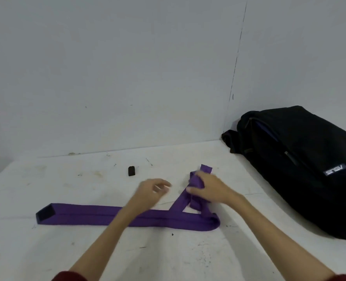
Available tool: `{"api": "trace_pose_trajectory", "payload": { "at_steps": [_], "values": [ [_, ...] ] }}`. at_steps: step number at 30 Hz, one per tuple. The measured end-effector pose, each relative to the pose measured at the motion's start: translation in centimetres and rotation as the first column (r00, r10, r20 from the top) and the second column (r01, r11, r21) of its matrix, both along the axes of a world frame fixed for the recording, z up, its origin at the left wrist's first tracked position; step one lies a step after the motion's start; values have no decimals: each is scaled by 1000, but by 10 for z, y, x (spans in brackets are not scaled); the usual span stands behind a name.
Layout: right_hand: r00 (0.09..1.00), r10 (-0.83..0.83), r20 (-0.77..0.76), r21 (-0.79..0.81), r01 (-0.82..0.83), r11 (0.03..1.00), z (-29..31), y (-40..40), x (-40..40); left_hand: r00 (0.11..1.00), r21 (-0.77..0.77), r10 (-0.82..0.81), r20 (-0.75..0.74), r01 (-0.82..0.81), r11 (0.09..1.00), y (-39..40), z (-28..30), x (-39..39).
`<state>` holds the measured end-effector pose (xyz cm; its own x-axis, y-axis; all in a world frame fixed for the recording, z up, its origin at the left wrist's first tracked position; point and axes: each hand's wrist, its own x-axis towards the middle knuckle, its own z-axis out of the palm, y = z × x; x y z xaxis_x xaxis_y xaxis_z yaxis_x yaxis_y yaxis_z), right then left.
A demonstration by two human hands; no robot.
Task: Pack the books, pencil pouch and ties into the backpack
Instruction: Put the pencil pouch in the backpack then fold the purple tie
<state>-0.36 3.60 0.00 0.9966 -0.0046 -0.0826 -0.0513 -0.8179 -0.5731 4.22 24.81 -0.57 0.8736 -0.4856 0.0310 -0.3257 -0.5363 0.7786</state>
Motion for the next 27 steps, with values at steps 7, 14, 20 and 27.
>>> {"api": "trace_pose_trajectory", "payload": {
  "at_steps": [7, 14, 20, 27],
  "values": [
    [997, 55, 56, -315, -35, 948, -24, 17, -6, 905, 207, 396, 156, -422, 883, 55, -12, 74],
    [944, -120, 309, -106, 159, 981, 21, -20, -2, 912, 387, 304, 274, -394, 833, 34, -36, 92],
    [842, -307, 444, -347, 478, 807, 66, -114, -18, 906, 230, 351, 238, -404, 885, 20, -34, 98],
    [928, -268, 259, -802, 361, 476, 88, -184, -42, 963, -128, 167, -212, -196, 972, -80, 20, 54]
  ]
}}
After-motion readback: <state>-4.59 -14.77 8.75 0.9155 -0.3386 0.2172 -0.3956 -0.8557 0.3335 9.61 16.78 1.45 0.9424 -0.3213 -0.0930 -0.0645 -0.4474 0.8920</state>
